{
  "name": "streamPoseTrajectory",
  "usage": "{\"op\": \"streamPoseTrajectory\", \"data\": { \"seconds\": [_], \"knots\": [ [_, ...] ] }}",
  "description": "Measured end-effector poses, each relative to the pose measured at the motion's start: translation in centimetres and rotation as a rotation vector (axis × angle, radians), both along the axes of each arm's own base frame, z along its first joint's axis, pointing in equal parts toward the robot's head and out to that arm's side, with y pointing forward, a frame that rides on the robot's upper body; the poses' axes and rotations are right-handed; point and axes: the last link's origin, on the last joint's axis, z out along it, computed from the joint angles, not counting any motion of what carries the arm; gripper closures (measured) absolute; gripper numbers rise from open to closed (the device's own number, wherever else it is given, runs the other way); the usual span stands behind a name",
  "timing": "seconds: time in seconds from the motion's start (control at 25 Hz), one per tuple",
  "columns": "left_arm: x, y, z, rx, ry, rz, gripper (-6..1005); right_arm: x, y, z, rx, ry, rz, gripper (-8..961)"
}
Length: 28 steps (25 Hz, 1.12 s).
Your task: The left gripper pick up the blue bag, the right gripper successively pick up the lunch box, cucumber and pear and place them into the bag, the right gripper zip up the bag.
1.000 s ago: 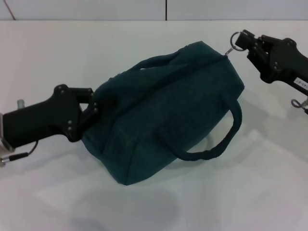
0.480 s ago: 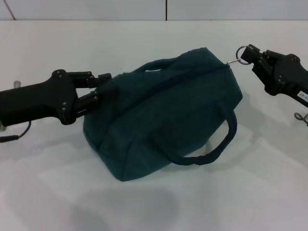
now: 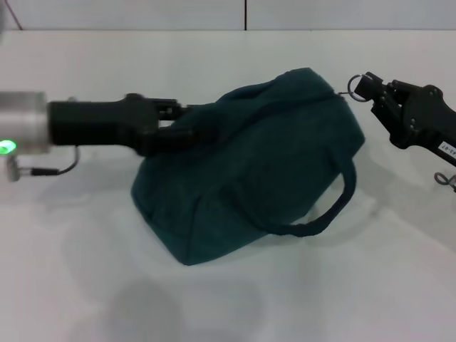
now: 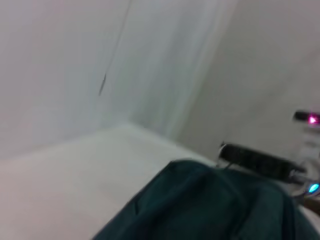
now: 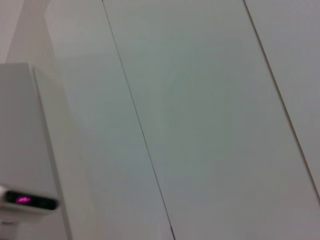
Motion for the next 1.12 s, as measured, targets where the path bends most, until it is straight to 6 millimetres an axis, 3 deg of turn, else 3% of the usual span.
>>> {"op": "streamPoseTrajectory", "data": {
  "seconds": [0.2, 0.36, 0.72, 1.12],
  "knots": [
    [2.9, 1.8, -1.1, -0.127, 0.089, 0.052, 480, -0.1, -0.2, 0.0, 0.001, 0.004, 0.013, 939],
    [4.6, 2.4, -0.1, -0.183, 0.090, 0.063, 485, 0.0, -0.4, 0.0, 0.006, 0.001, 0.019, 939],
    [7.2, 3.0, 2.2, -0.164, 0.101, 0.066, 485, 0.0, -0.2, 0.2, 0.022, -0.002, 0.023, 939],
    [9.5, 4.7, 1.4, -0.195, 0.194, 0.136, 511, -0.5, 0.2, 0.3, 0.023, -0.004, 0.038, 939]
  ]
}}
